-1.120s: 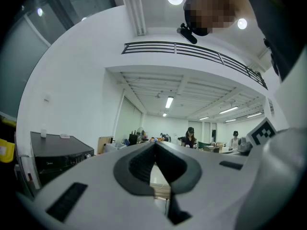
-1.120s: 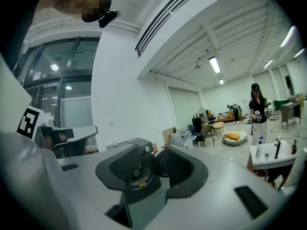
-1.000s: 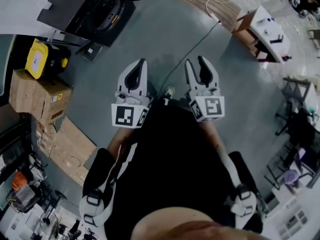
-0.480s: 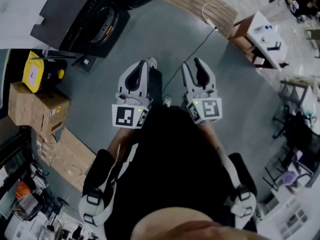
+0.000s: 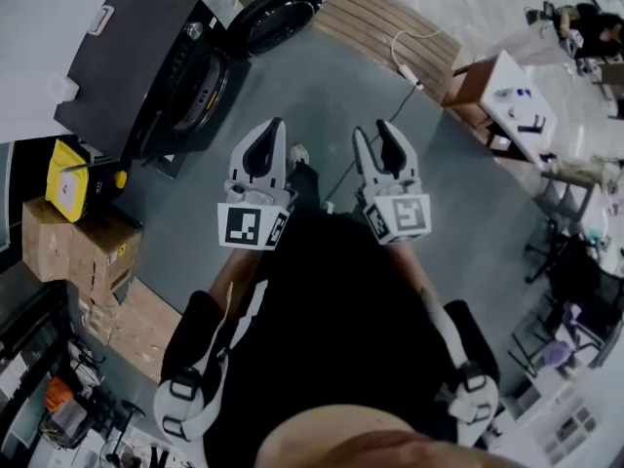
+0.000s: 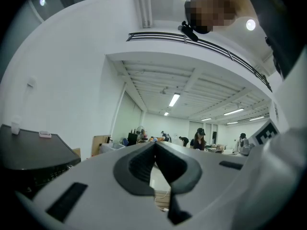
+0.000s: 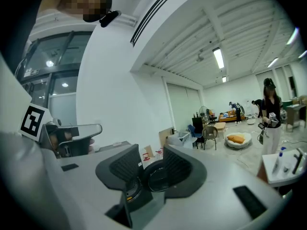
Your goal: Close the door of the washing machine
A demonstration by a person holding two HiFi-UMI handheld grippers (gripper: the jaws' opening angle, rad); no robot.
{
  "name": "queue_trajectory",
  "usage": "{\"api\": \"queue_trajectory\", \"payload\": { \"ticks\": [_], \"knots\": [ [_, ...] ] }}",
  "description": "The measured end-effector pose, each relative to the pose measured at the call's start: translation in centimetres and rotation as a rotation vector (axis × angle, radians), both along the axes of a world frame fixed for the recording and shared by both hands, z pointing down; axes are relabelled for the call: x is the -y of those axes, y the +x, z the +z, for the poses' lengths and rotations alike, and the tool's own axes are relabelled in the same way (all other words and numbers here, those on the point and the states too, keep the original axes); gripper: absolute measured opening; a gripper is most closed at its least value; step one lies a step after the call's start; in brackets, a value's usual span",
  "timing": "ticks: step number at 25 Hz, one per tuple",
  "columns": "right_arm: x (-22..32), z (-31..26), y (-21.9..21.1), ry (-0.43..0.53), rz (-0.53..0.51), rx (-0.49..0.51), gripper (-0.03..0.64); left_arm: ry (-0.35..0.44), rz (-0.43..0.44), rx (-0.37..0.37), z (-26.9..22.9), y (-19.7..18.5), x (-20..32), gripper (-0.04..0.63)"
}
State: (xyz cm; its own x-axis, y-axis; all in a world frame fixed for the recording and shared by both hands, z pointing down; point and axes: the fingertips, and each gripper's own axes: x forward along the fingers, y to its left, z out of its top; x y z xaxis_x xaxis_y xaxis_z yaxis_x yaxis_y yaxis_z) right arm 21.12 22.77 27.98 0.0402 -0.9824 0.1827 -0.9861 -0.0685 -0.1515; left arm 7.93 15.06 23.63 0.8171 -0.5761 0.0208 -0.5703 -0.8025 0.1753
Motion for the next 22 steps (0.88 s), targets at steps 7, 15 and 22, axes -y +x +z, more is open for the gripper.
{"api": "queue_trajectory", "payload": {
  "ticks": [7,15,22],
  "knots": [
    [8.9,-0.7,1.8,0.008,-0.013,-0.018,0.152,0.013,0.008,0.015,-0.3,1.4,7.8,0.006],
    [16.4,1.2,3.3,-0.025,-0.078,-0.003,0.152,-0.025,-0.057,0.029,1.2,1.8,13.8,0.006],
    [23.9,4.1,6.5,-0.068,-0.149,-0.011,0.152,-0.042,-0.139,-0.003,1.4,5.0,20.0,0.006]
  ]
}}
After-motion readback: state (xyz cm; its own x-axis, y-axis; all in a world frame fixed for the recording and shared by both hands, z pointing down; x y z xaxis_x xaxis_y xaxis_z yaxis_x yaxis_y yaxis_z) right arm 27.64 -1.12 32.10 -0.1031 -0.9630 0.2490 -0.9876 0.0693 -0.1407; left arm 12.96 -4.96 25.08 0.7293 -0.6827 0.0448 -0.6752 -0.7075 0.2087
